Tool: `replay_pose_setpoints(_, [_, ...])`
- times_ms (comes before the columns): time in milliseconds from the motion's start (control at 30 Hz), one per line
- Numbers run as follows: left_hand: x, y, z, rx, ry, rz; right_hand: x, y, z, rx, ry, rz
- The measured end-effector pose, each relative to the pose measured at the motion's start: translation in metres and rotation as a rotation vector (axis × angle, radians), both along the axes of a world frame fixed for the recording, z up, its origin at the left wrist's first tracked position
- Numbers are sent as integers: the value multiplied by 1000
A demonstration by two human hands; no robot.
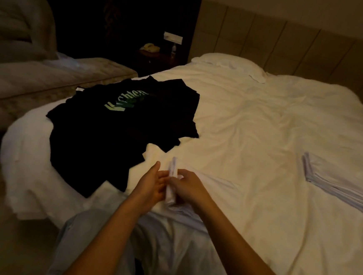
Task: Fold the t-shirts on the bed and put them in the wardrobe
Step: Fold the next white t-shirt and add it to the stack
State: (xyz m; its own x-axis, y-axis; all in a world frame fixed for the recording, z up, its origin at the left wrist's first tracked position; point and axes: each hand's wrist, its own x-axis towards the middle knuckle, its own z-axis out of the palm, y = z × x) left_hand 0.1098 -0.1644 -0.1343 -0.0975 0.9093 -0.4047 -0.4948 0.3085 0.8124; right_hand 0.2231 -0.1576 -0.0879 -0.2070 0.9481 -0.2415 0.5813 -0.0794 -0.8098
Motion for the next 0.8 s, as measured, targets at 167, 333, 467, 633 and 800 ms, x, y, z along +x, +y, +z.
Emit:
replay_pose_setpoints(167, [-7, 6, -3, 43, 205, -35, 29, -4, 11, 104, 212, -58])
replay_pose_setpoints(333, [4, 8, -4, 132, 951, -45, 86, 13, -3, 534, -190, -214])
replay_pose_setpoints(467, [9, 3, -8, 233, 1156, 74, 113, 15, -32, 523, -624, -91])
replay_pose_setpoints(633, [-3, -3, -8, 299, 1202, 91, 118, 6, -57, 421, -643, -42])
replay_pose_setpoints(800, [-2, -13, -16, 277, 1257, 113, 115, -2, -55, 381, -499, -131])
